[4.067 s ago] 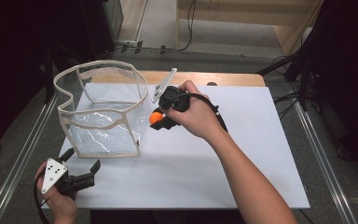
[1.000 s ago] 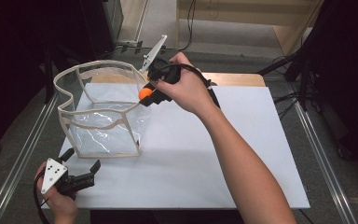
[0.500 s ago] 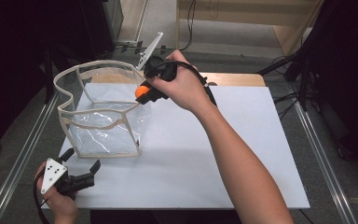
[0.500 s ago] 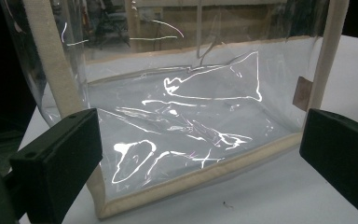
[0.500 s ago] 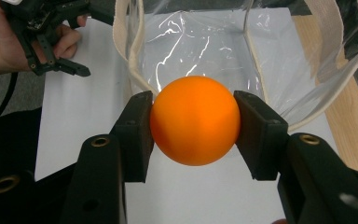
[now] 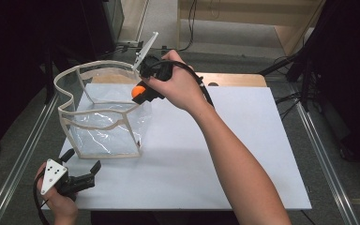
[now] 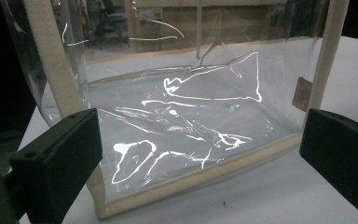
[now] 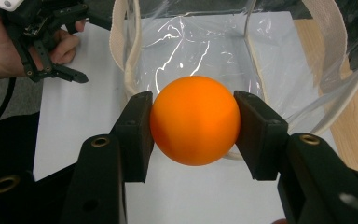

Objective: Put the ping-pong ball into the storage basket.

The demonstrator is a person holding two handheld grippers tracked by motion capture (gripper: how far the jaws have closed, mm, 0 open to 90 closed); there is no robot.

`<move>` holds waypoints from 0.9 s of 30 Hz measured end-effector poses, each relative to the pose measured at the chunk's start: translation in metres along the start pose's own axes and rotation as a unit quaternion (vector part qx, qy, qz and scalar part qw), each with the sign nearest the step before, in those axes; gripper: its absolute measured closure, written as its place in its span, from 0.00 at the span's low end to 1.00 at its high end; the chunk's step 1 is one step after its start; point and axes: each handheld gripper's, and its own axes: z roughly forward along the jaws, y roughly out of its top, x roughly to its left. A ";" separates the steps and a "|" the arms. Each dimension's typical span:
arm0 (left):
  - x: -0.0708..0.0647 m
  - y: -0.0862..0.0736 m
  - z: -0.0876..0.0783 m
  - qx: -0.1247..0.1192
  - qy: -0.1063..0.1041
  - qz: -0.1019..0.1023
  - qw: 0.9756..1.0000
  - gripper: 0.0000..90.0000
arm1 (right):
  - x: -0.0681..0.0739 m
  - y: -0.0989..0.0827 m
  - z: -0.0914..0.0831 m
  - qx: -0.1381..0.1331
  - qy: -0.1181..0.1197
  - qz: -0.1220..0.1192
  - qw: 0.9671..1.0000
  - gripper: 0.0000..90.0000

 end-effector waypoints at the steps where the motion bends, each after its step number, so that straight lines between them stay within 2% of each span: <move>1: 0.000 0.000 0.000 0.000 0.000 0.000 1.000 0.00 | 0.000 0.000 0.000 0.002 -0.002 0.001 1.000 0.54; 27: 0.000 0.000 0.000 -0.001 0.000 -0.001 1.000 0.00 | -0.006 0.006 0.017 -0.001 -0.011 0.019 1.000 0.54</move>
